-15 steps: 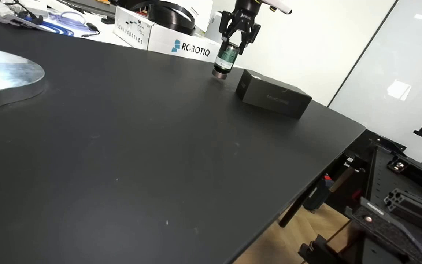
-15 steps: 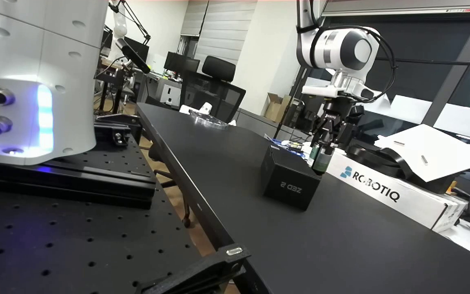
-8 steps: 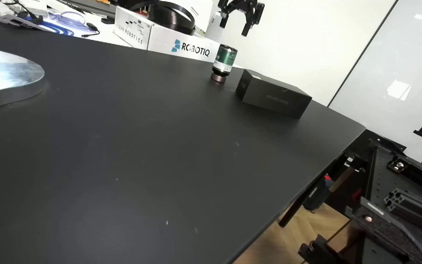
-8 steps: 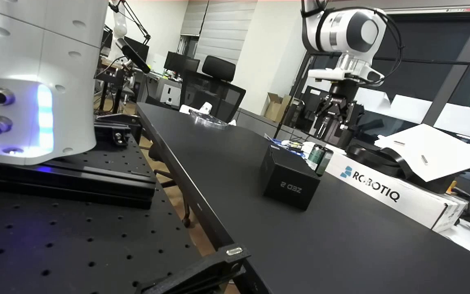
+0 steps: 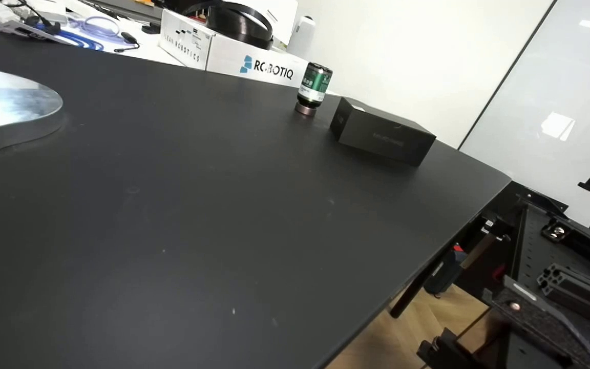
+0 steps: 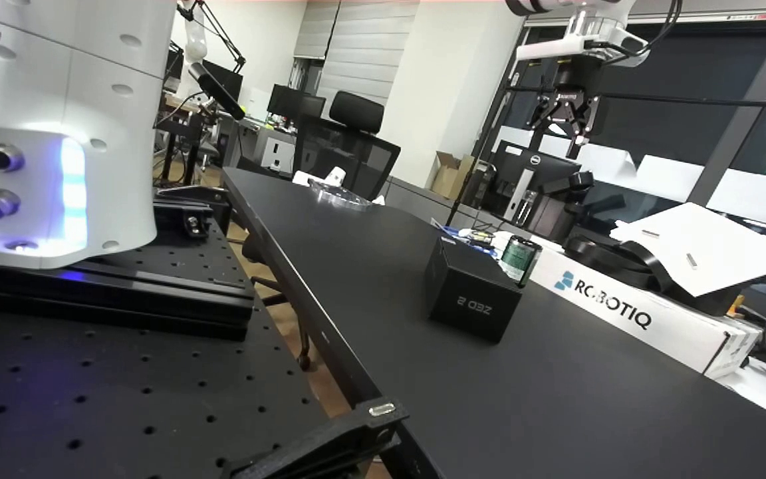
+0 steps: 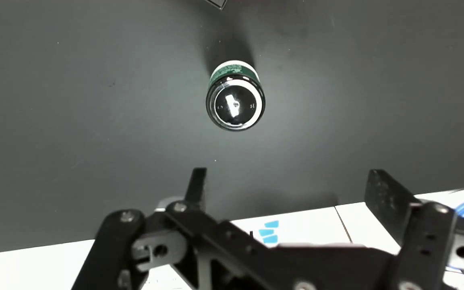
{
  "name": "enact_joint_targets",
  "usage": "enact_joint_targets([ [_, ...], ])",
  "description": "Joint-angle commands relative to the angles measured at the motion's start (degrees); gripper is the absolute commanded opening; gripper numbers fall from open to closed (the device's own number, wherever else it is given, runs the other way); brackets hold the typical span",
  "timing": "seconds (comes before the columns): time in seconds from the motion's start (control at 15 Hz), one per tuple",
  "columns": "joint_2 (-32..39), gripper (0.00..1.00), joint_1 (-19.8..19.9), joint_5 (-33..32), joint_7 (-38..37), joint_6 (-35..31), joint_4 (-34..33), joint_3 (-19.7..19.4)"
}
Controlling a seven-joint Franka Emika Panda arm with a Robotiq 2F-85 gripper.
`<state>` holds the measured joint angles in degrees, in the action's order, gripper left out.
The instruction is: Move the bottle backwards
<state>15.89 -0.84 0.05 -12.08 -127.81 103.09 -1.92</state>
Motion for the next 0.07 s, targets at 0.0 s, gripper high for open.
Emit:
enact_joint_targets([
  [0.0,0.73,1.00,0.02,0.01,0.03,-0.19,-0.13,0.00],
])
